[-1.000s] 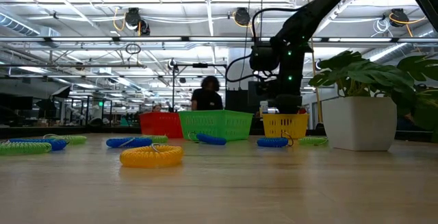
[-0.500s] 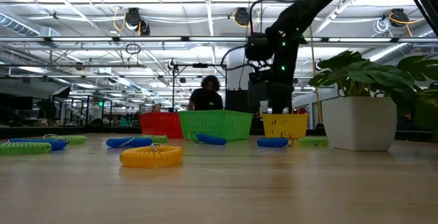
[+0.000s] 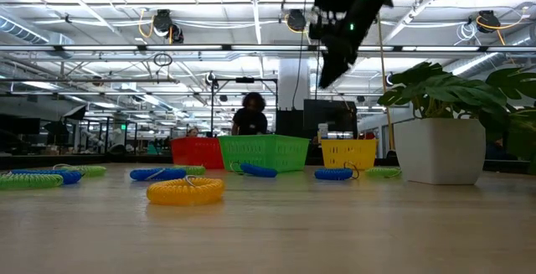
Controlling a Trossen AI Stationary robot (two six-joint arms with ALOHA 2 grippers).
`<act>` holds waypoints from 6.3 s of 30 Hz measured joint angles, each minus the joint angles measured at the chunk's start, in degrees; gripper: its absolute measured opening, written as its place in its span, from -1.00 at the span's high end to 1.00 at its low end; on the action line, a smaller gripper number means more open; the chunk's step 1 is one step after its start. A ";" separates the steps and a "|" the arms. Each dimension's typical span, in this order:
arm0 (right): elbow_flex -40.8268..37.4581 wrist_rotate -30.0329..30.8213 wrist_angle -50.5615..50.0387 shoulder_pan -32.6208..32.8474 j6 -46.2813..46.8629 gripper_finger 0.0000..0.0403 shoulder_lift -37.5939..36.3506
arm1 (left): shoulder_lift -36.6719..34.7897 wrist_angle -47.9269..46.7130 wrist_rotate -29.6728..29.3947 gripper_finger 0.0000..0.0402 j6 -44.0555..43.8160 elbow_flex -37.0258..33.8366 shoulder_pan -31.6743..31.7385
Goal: Sort spring keychains
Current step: Put the yellow spring keychain into the yellow bin
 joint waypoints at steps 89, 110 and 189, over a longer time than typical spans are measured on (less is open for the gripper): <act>-0.05 -2.65 39.14 32.98 24.03 -0.05 -12.39 | 38.57 -46.66 -4.89 -0.21 11.64 20.55 -31.51; -0.03 -2.77 40.55 33.07 22.45 -0.05 -15.81 | 54.46 -39.82 3.58 -0.21 20.52 20.55 -28.26; -0.05 -0.76 40.05 30.87 17.69 -0.05 -21.34 | 18.20 -39.30 -0.71 0.98 16.76 14.29 -15.13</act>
